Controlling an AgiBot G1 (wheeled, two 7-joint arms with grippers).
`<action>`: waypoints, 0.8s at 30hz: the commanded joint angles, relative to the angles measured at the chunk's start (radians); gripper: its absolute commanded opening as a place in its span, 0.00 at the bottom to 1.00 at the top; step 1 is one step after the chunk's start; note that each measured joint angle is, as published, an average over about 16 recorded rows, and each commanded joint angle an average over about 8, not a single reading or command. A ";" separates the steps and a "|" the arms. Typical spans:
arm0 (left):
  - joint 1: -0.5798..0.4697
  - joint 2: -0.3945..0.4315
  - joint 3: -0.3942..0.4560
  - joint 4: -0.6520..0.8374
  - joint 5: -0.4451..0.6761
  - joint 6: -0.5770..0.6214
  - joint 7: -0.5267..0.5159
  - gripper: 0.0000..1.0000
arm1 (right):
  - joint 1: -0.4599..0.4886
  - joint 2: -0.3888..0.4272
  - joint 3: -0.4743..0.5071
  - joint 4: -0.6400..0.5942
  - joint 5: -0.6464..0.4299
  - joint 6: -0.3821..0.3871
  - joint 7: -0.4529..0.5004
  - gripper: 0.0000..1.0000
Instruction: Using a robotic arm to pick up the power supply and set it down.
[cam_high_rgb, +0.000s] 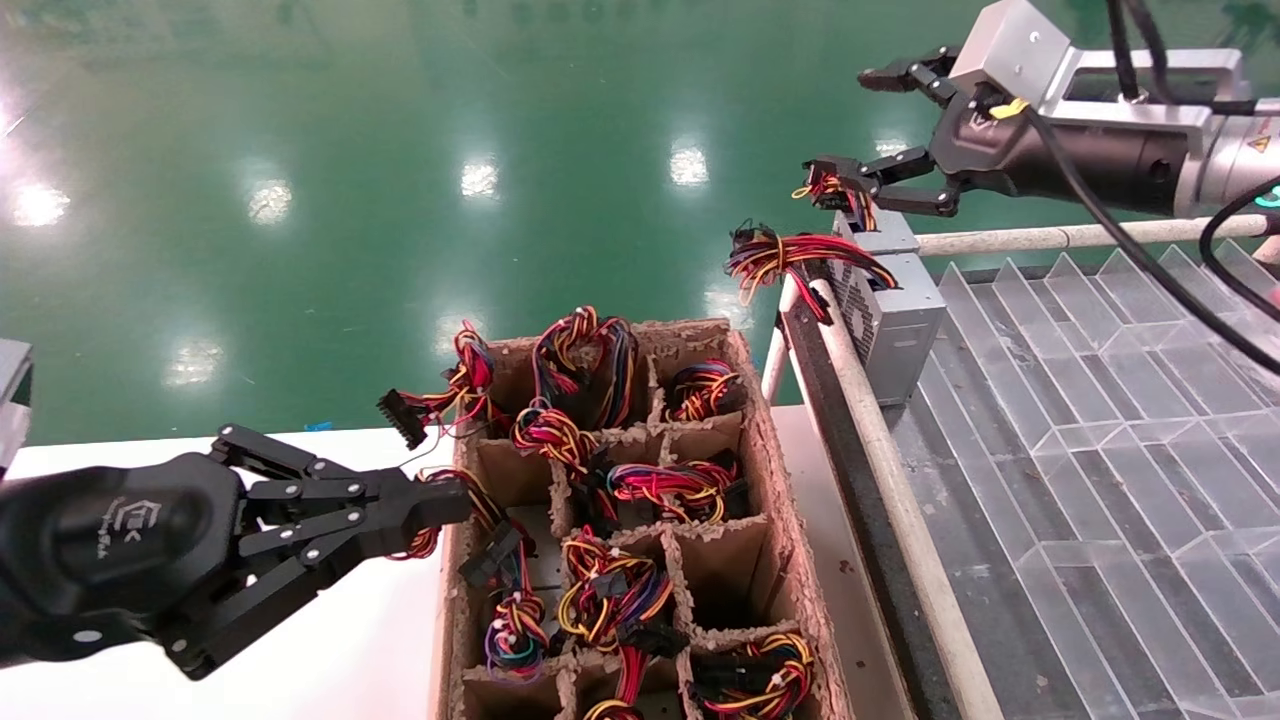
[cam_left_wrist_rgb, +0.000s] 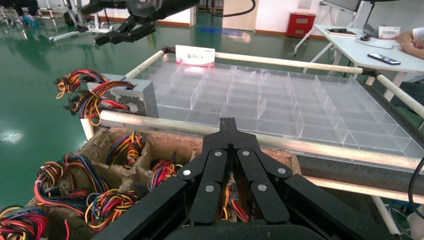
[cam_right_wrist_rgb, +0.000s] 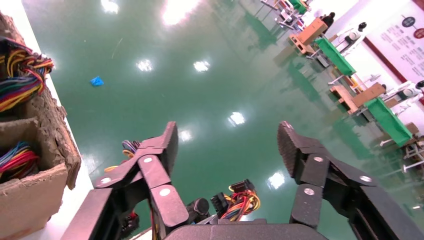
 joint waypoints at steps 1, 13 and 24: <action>0.000 0.000 0.000 0.000 0.000 0.000 0.000 0.00 | 0.008 0.004 0.000 -0.003 0.000 -0.011 0.005 1.00; 0.000 0.000 0.000 0.000 0.000 0.000 0.000 0.20 | -0.105 0.061 0.070 0.162 0.035 -0.056 0.126 1.00; 0.000 0.000 0.000 0.000 0.000 0.000 0.000 1.00 | -0.280 0.136 0.171 0.400 0.085 -0.097 0.281 1.00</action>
